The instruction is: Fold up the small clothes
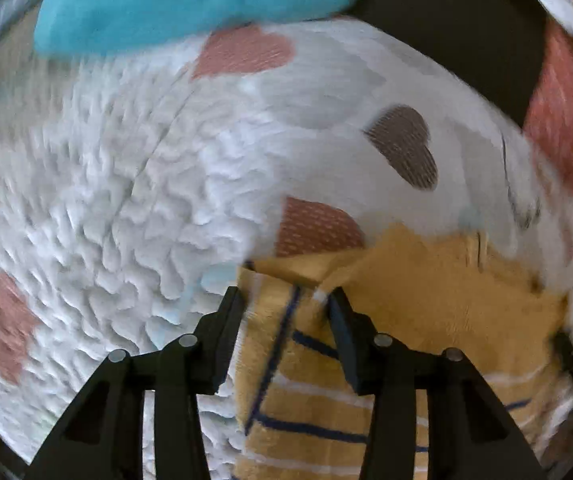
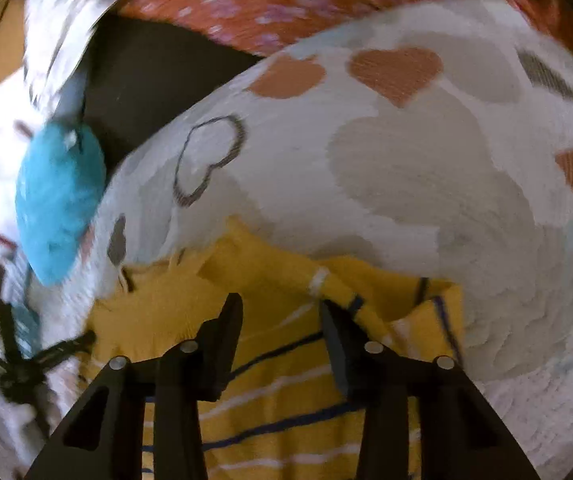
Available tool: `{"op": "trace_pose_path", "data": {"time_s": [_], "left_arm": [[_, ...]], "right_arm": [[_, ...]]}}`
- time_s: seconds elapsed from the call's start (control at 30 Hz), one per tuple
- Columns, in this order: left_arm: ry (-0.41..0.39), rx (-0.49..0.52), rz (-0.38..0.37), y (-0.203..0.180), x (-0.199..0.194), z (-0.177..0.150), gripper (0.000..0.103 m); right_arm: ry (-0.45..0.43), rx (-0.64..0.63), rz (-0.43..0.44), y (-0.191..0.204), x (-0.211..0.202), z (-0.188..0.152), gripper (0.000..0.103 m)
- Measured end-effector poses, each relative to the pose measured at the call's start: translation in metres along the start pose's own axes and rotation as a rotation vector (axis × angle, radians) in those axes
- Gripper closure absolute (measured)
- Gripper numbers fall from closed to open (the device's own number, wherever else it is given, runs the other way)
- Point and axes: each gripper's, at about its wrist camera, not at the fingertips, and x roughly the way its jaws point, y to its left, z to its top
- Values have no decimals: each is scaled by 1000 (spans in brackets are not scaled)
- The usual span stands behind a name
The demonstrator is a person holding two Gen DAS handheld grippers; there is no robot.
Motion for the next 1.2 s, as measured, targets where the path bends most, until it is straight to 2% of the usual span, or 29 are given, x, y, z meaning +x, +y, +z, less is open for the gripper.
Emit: {"op": "trace_pose_path", "data": {"time_s": [0.07,0.13,0.2,0.27,0.37,0.5,0.6,0.67,0.77,0.8,0.83,0.87,0.9,0.97,1.07,1.1,1.13,1.2], "left_arm": [[31,-63,-64,17,-3,2,58],[5,-55,-45,21,-16,-3,58],[-20,-38,-46,26,-34,-13,58],[-29,-43,-96,36,-53,-33,58],[-31,-59,-149,53,-73,-72,57],[-16,-74,-186,56,-74,-127,55],[13,-90,-195,63,-57,-151,55],[-9,-106,-213,68,-51,-158,54],[-29,-86,-238,65,-53,-159,44],[-30,-75,-233,63,-52,-156,44],[-31,-66,-226,61,-50,-154,44],[-34,-70,-228,59,-48,-152,44],[-33,-82,-237,60,-48,-151,44],[-30,-115,-267,68,-48,-148,46],[-25,-158,-308,82,-50,-147,49],[-25,-174,-326,87,-51,-147,49],[-26,-182,-334,89,-52,-147,49],[-33,-195,-360,93,-56,-149,49]], "right_arm": [[1,86,56,-13,-5,3,64],[-18,165,92,-23,-17,4,62],[-68,195,81,-29,-39,-1,58],[-103,191,63,-28,-62,-9,53],[-96,174,57,-30,-91,-31,50],[-82,137,56,-38,-120,-78,43],[-64,114,14,-42,-119,-106,40],[-43,133,-8,-47,-109,-120,40],[-7,195,4,-50,-88,-134,40],[2,197,3,-48,-82,-137,41],[2,186,-6,-46,-79,-139,48],[-1,177,-17,-44,-79,-138,82],[11,187,0,-45,-78,-136,87],[1,239,11,-55,-85,-133,89],[-30,224,-97,-63,-96,-129,92],[-37,206,-131,-64,-98,-128,91],[-34,194,-145,-64,-100,-126,85],[-36,167,-153,-55,-112,-124,83]]}}
